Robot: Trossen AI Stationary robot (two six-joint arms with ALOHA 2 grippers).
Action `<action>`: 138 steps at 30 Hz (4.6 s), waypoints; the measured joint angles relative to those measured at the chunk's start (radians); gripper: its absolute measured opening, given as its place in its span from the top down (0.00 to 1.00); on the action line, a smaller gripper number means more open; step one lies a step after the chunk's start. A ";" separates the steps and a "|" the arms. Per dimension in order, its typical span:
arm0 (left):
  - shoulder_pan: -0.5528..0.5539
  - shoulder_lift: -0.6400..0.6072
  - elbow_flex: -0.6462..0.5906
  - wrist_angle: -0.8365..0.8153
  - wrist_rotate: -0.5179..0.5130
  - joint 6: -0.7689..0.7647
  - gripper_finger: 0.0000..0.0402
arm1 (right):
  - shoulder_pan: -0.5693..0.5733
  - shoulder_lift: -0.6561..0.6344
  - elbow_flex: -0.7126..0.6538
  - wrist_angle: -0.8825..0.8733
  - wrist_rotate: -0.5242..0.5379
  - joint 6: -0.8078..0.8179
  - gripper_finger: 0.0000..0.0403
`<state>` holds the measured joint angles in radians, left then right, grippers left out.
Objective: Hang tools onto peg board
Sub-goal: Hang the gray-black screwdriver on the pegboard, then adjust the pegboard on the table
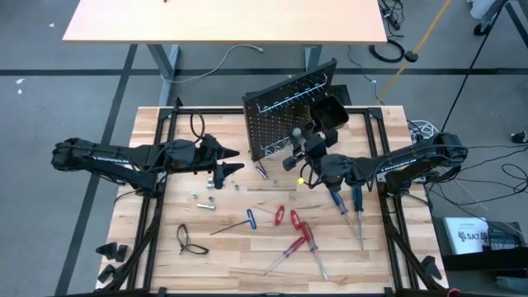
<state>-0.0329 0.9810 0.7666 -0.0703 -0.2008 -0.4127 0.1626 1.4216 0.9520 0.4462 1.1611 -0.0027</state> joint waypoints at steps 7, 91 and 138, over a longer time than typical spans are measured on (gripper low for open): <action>0.000 0.000 0.000 0.000 0.000 0.001 0.36 | -0.012 0.002 0.000 -0.011 -0.006 -0.006 0.72; 0.044 0.000 0.001 -0.047 0.065 0.037 0.36 | 0.067 0.117 0.166 -0.233 -0.142 0.104 0.30; 0.479 0.259 0.001 0.263 0.454 0.270 1.00 | 0.207 0.117 0.233 -0.781 -0.508 0.881 1.00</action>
<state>0.4464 1.2400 0.7673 0.1925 0.2535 -0.1428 0.3696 1.5391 1.1847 -0.3351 0.6526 0.8780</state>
